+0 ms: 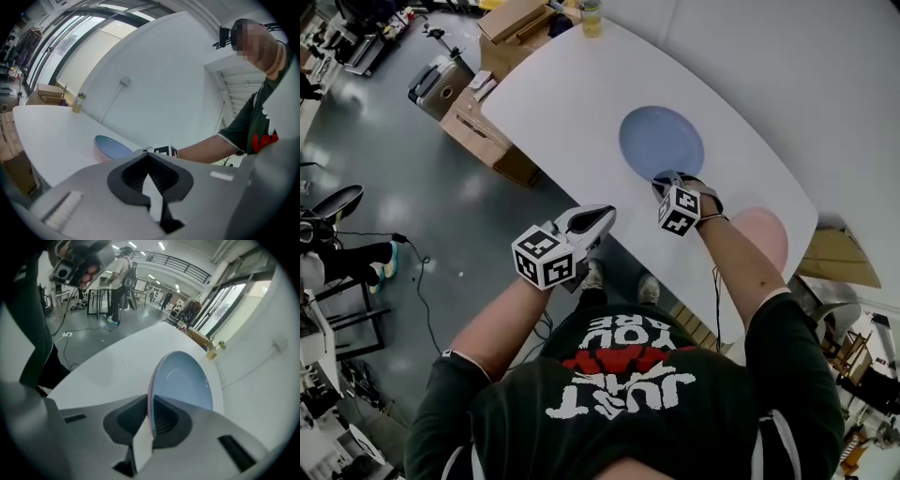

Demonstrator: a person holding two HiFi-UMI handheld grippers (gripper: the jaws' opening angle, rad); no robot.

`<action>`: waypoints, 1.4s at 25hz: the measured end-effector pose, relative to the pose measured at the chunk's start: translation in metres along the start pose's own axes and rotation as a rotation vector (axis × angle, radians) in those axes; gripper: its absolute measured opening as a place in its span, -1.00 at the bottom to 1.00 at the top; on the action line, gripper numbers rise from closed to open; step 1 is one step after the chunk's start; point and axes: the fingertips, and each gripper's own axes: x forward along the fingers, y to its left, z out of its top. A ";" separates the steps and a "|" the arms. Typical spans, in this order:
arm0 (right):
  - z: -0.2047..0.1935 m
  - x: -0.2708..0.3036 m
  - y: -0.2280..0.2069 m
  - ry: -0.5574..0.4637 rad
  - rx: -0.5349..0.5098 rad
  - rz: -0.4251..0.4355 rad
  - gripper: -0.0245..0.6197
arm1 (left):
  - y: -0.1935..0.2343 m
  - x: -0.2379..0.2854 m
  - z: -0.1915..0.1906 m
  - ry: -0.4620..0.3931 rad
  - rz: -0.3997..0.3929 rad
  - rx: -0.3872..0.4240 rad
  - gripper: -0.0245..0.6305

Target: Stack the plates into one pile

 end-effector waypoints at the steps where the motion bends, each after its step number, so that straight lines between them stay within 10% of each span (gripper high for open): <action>1: 0.003 -0.008 0.002 -0.016 0.017 0.003 -0.82 | -0.004 0.000 0.001 -0.002 -0.003 0.003 -0.92; 11: -0.021 -0.110 0.028 -0.081 0.131 -0.053 -0.82 | -0.056 0.036 0.012 0.022 -0.124 0.064 -0.92; 21: -0.164 -0.200 0.101 0.108 0.210 -0.099 -0.82 | -0.148 0.114 -0.010 0.104 -0.324 0.124 -0.92; 35: -0.259 -0.190 0.211 0.187 0.206 0.091 -0.79 | -0.190 0.138 -0.032 0.149 -0.335 0.160 -0.92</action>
